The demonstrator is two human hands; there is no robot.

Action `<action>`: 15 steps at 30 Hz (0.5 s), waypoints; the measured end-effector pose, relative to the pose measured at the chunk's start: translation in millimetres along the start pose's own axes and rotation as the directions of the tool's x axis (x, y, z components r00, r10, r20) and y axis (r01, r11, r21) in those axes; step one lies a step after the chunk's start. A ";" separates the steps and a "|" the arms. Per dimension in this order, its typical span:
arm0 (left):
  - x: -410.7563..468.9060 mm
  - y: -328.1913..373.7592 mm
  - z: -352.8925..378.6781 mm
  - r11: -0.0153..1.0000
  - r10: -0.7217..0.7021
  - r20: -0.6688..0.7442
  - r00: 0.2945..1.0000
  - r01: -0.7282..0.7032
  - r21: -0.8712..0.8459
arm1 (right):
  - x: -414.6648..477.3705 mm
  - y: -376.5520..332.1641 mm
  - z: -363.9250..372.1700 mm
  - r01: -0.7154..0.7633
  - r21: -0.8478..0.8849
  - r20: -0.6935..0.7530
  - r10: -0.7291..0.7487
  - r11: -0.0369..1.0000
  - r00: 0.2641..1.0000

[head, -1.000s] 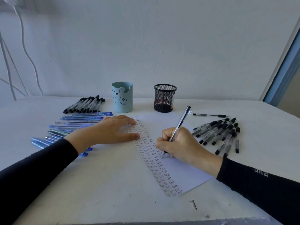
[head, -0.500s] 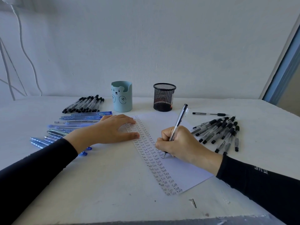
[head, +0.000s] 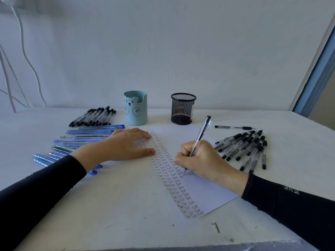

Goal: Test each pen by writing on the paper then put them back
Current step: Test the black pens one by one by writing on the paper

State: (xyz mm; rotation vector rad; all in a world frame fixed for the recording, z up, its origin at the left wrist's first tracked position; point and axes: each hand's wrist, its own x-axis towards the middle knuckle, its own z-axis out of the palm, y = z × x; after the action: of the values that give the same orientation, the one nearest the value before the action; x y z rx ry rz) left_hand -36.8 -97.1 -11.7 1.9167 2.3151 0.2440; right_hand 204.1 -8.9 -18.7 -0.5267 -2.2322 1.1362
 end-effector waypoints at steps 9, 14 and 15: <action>-0.5 0.7 -0.1 1.000 0.004 0.003 1.000 -0.004 -0.001 | 0.9 4.3 1.2 -0.007 -0.016 0.010 0.007 1.000 1.000; 0.2 0.7 0.6 1.000 0.010 -0.001 1.000 -0.010 0.006 | 1.7 0.9 -3.0 -0.053 0.018 0.018 0.052 0.998 0.998; 0.5 -0.3 1.1 1.000 0.012 0.003 1.000 -0.012 0.011 | 2.6 -1.1 -5.0 -0.049 0.040 0.013 0.049 0.998 0.999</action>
State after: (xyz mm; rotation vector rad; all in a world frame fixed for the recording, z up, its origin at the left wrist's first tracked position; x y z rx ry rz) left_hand -36.9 -96.6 -12.8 1.9352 2.3092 0.2297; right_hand 205.3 -5.0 -14.6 -0.5623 -2.2128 1.2098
